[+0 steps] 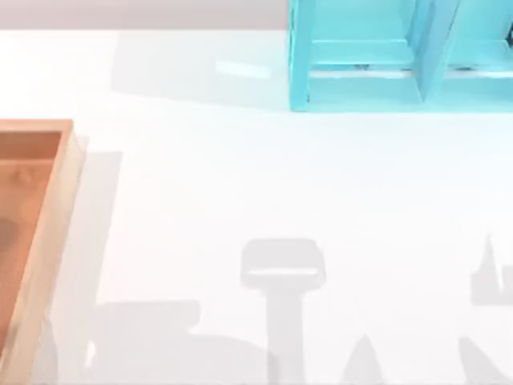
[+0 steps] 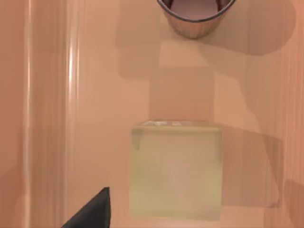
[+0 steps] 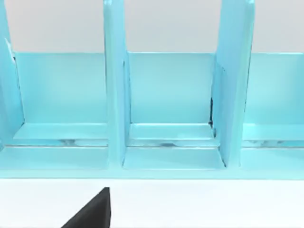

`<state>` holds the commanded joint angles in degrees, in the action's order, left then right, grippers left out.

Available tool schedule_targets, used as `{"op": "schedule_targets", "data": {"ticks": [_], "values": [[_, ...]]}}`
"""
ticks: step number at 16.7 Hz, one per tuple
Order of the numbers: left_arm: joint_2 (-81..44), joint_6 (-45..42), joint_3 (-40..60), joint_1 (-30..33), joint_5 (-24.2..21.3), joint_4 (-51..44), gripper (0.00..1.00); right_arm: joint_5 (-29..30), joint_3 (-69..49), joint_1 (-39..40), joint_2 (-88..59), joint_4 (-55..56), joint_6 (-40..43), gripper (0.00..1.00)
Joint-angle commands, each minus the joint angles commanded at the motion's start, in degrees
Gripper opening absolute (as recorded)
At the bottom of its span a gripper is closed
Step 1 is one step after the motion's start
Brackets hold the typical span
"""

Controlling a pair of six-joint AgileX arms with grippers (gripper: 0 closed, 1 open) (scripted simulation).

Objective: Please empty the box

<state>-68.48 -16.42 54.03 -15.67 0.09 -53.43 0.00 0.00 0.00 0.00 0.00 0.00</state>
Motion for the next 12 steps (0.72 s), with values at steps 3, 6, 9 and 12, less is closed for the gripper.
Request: {"op": "schedule_targets", "data": {"ticks": [3, 6, 9, 12], "values": [[-11.01, -2.62, 8.64, -2.50, 0.01, -8.54, 1.00, 0.00, 0.00, 0.00, 0.00, 0.00, 0.00, 1.00], [-18.80, -4.45, 14.66, -4.25, 0.02, -14.49, 1.00, 0.00, 0.00, 0.00, 0.00, 0.00, 0.00, 1.00], [-22.11, -5.29, 17.42, -5.05, 0.03, -17.23, 1.00, 0.00, 0.00, 0.00, 0.00, 0.00, 0.00, 1.00], [-22.20, -5.32, 17.50, -5.07, 0.03, -17.31, 1.00, 0.00, 0.00, 0.00, 0.00, 0.00, 0.00, 1.00]]}}
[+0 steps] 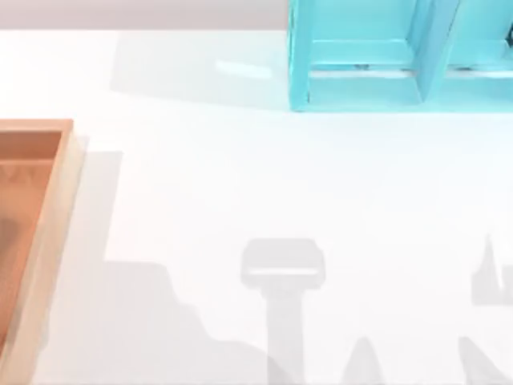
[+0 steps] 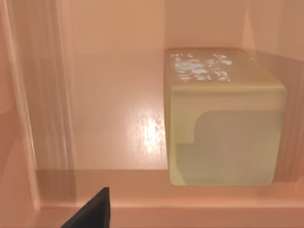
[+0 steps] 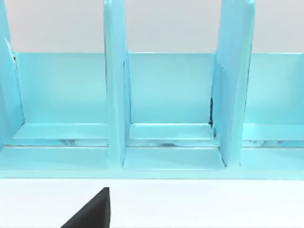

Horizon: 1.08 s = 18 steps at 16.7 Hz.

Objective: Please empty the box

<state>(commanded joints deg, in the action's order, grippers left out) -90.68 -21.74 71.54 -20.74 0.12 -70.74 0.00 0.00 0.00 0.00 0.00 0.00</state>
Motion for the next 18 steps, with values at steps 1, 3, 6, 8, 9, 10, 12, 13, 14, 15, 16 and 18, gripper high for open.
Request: {"op": "schedule_targets", "data": {"ticks": [1, 3, 6, 8, 9, 10, 12, 13, 14, 15, 16, 18], "values": [[0.00, 0.00, 0.00, 0.00, 0.00, 0.00, 1.00, 0.00, 0.00, 0.00, 0.00, 0.00, 0.00, 1.00], [0.11, 0.08, -0.30, 0.26, 0.01, 0.28, 1.00, 0.00, 0.00, 0.00, 0.00, 0.00, 0.00, 1.00], [-1.12, 0.07, -3.15, 0.08, 0.00, 3.90, 1.00, 0.00, 0.00, 0.00, 0.00, 0.00, 0.00, 1.00], [-2.28, -0.02, -6.08, 0.01, 0.00, 8.33, 1.00, 0.00, 0.00, 0.00, 0.00, 0.00, 0.00, 1.00], [-2.95, -0.08, -7.75, -0.03, 0.00, 10.65, 1.00, 0.00, 0.00, 0.00, 0.00, 0.00, 0.00, 1.00], [-3.68, -0.14, -9.52, -0.08, 0.00, 13.10, 1.00, 0.00, 0.00, 0.00, 0.00, 0.00, 0.00, 1.00], [-5.15, -0.27, -13.04, -0.19, 0.00, 18.49, 1.00, 0.00, 0.00, 0.00, 0.00, 0.00, 0.00, 1.00], [-5.78, -0.32, -14.54, -0.23, -0.01, 20.56, 1.00, 0.00, 0.00, 0.00, 0.00, 0.00, 0.00, 1.00], [-6.27, -0.36, -15.73, -0.26, -0.01, 22.07, 1.00, 0.00, 0.00, 0.00, 0.00, 0.00, 0.00, 1.00], [-6.52, -0.38, -16.46, -0.27, -0.01, 23.00, 1.00, 0.00, 0.00, 0.00, 0.00, 0.00, 0.00, 1.00], [-6.60, -0.38, -16.73, -0.27, -0.01, 23.34, 1.00, 0.00, 0.00, 0.00, 0.00, 0.00, 0.00, 1.00], [-6.60, -0.38, -16.73, -0.27, -0.01, 23.34, 1.00, 0.00, 0.00, 0.00, 0.00, 0.00, 0.00, 1.00]]}}
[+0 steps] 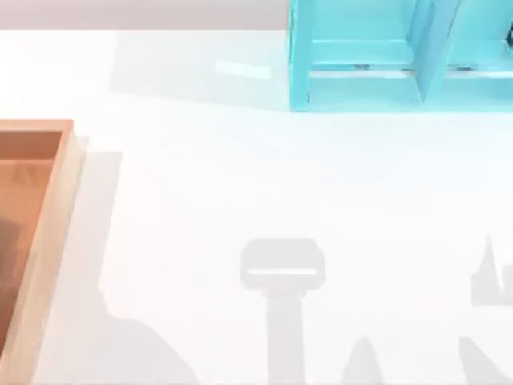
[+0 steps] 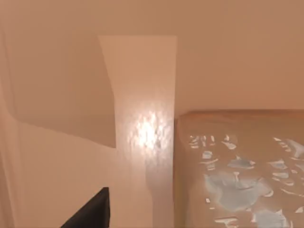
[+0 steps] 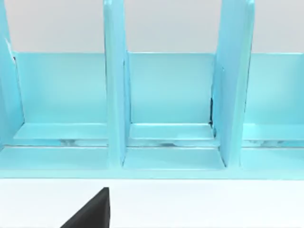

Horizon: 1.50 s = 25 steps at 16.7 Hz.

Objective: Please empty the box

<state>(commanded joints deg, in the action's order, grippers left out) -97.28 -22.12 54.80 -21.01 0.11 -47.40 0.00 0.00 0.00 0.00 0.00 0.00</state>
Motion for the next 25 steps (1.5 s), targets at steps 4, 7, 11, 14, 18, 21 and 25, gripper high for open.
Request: {"op": "schedule_targets", "data": {"ticks": [4, 7, 11, 14, 18, 21, 25], "values": [[0.00, 0.00, 0.00, 0.00, 0.00, 0.00, 0.77, 0.00, 0.00, 0.00, 0.00, 0.00, 0.00, 1.00], [0.00, 0.00, 0.00, 0.00, 0.00, 0.00, 0.55, 0.00, 0.00, 0.00, 0.00, 0.00, 0.00, 1.00], [0.00, 0.00, 0.00, 0.00, 0.00, 0.00, 0.25, 0.00, 0.00, 0.00, 0.00, 0.00, 0.00, 1.00], [0.00, 0.00, 0.00, 0.00, 0.00, 0.00, 0.02, 0.00, 0.00, 0.00, 0.00, 0.00, 0.00, 1.00], [0.00, 0.00, 0.00, 0.00, 0.00, 0.00, 0.00, 0.00, 0.00, 0.00, 0.00, 0.00, 0.00, 1.00], [0.00, 0.00, 0.00, 0.00, 0.00, 0.00, 0.00, 0.00, 0.00, 0.00, 0.00, 0.00, 0.00, 1.00], [0.15, -0.05, 0.88, 0.04, -0.04, -0.91, 0.00, 0.00, 0.00, 0.00, 0.00, 0.00, 0.00, 1.00]]}}
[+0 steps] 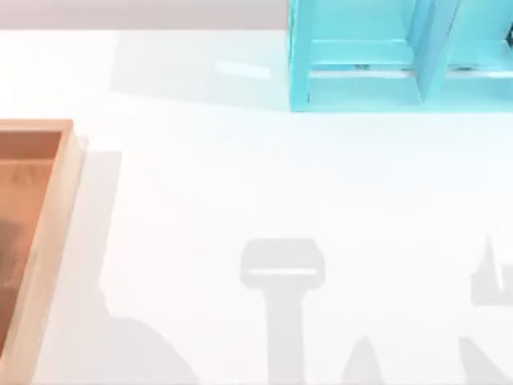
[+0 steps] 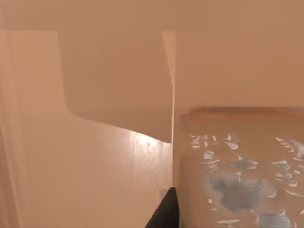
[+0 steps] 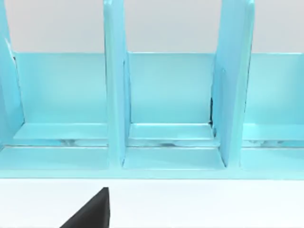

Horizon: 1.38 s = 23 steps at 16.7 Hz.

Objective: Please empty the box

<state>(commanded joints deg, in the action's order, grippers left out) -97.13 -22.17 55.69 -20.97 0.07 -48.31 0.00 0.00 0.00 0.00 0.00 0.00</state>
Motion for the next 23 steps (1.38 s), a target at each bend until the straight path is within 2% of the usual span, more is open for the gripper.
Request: {"op": "schedule_targets", "data": {"ticks": [3, 7, 10, 18, 20, 23], "values": [[1.00, 0.06, 5.18, -0.07, -0.03, -5.89, 0.00, 0.00, 0.00, 0.00, 0.00, 0.00, 0.00, 1.00], [3.78, 0.18, 14.91, 0.10, -0.01, -20.21, 0.00, 0.00, 0.00, 0.00, 0.00, 0.00, 0.00, 1.00], [5.86, 0.34, 20.90, 0.28, 0.02, -27.42, 0.00, 0.00, 0.00, 0.00, 0.00, 0.00, 0.00, 1.00], [6.17, 0.95, 22.46, 0.75, 0.05, -29.10, 0.00, 0.00, 0.00, 0.00, 0.00, 0.00, 0.00, 1.00], [5.42, 3.75, 22.50, 3.36, 0.05, -28.67, 0.00, 0.00, 0.00, 0.00, 0.00, 0.00, 0.00, 1.00], [3.54, 11.39, 22.60, 10.83, 0.06, -27.39, 0.00, 0.00, 0.00, 0.00, 0.00, 0.00, 0.00, 1.00]]}}
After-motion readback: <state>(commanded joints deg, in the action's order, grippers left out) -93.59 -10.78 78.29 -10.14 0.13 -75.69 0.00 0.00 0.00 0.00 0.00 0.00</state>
